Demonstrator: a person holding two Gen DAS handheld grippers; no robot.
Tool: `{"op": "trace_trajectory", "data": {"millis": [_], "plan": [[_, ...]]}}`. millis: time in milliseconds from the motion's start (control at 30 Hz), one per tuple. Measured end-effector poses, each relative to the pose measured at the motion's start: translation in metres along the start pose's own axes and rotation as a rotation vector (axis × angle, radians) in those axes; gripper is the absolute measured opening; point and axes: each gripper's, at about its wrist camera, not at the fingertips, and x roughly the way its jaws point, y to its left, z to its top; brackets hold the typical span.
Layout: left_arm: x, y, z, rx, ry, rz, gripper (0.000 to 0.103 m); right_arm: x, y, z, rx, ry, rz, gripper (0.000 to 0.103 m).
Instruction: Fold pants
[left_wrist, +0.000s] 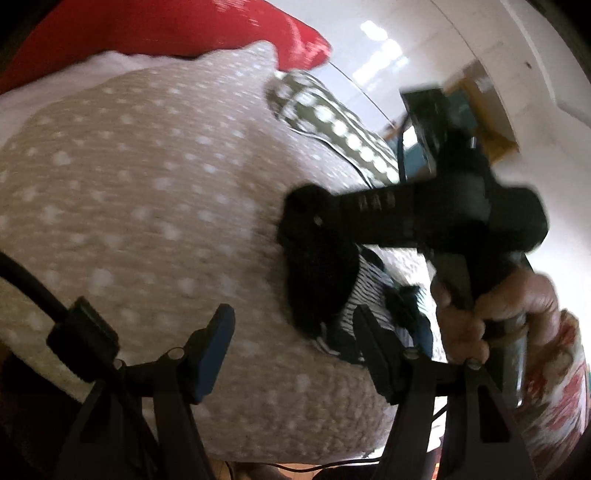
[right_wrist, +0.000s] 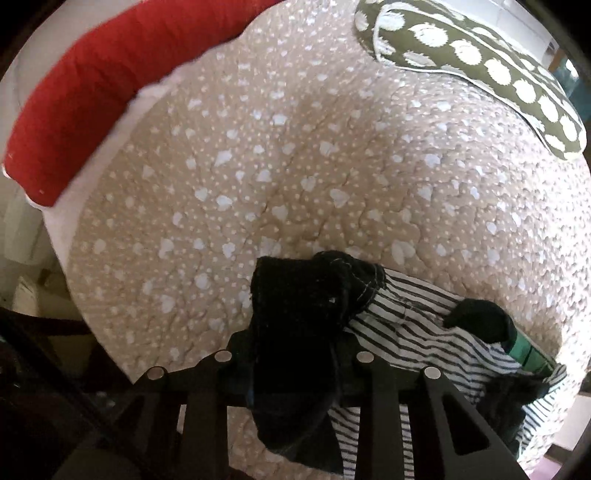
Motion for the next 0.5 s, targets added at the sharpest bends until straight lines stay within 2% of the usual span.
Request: {"op": "trace_trajectory", "data": {"millis": [167,333,367,433,500], "plan": [[0.024,-0.025,-0.003,0.057,0.035,-0.026,0.067,-0.023,-0.013,-0.009,0.033,-0.036,0.048,0.03],[0.041,-0.043,-0.002,0.104,0.027,-0.003,0.066,-0.043,-0.029,-0.019,0.067,-0.071,0.093,0.03],[0.046,-0.045,-0.001,0.104,0.04,0.001,0.061,-0.041,-0.031,-0.02,0.072,-0.076,0.099,0.03],[0.056,-0.048,0.0,0.106,0.073,0.016,0.027,-0.041,-0.033,-0.019,0.083,-0.087,0.113,0.03],[0.058,-0.049,0.001,0.107,0.08,0.027,0.025,-0.043,-0.036,-0.022,0.091,-0.1,0.123,0.03]]}}
